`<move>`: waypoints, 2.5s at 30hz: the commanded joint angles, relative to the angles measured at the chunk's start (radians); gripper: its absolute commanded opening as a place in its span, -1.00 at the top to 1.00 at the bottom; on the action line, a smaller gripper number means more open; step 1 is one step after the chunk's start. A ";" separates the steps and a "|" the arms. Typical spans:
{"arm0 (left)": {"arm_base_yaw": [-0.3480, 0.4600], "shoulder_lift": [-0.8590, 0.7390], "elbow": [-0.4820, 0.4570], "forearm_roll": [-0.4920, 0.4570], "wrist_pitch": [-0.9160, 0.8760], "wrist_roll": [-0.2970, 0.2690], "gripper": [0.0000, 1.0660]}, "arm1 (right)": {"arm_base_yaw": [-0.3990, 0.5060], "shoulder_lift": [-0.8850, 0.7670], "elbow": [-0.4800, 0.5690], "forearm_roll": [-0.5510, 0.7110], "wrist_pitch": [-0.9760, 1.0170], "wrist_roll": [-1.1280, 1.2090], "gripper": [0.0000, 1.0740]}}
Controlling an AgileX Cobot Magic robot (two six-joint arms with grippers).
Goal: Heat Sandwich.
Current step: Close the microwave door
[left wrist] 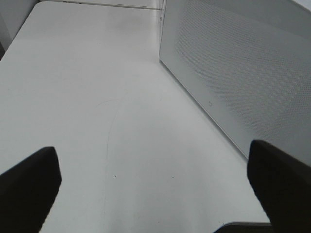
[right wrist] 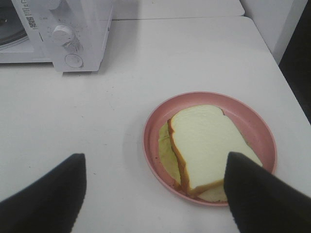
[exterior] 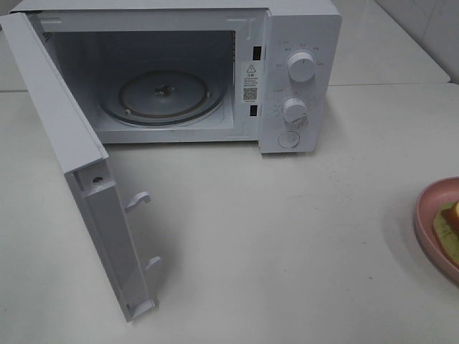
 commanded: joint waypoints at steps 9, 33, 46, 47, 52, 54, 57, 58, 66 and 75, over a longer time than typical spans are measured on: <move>0.002 -0.005 0.002 -0.008 -0.013 0.000 -0.86 | -0.006 -0.028 0.002 -0.001 -0.007 -0.007 -0.42; 0.002 0.244 -0.022 -0.029 -0.266 0.000 -0.10 | -0.006 -0.028 0.002 -0.001 -0.007 -0.008 -0.42; 0.002 0.419 0.044 -0.018 -0.515 0.000 1.00 | -0.006 -0.028 0.002 -0.001 -0.007 -0.007 -0.42; 0.002 0.429 0.059 -0.018 -0.546 0.000 1.00 | -0.006 -0.028 0.002 -0.001 -0.007 -0.007 -0.42; 0.002 0.481 0.150 -0.018 -0.786 0.000 1.00 | -0.006 -0.028 0.002 -0.001 -0.007 -0.007 -0.42; 0.002 0.489 0.169 -0.017 -0.840 0.000 1.00 | -0.006 -0.028 0.002 -0.001 -0.007 -0.007 -0.42; 0.002 0.526 0.222 0.002 -0.993 0.000 1.00 | -0.006 -0.028 0.002 -0.001 -0.007 -0.007 -0.42; 0.002 0.544 0.240 0.011 -1.046 0.000 1.00 | -0.006 -0.028 0.002 -0.001 -0.007 -0.007 -0.42; 0.001 0.707 0.294 0.027 -1.308 0.000 1.00 | -0.006 -0.028 0.002 -0.001 -0.007 -0.007 -0.42; -0.050 0.988 0.294 0.180 -1.594 0.000 1.00 | -0.006 -0.028 0.002 -0.002 -0.007 -0.006 -0.42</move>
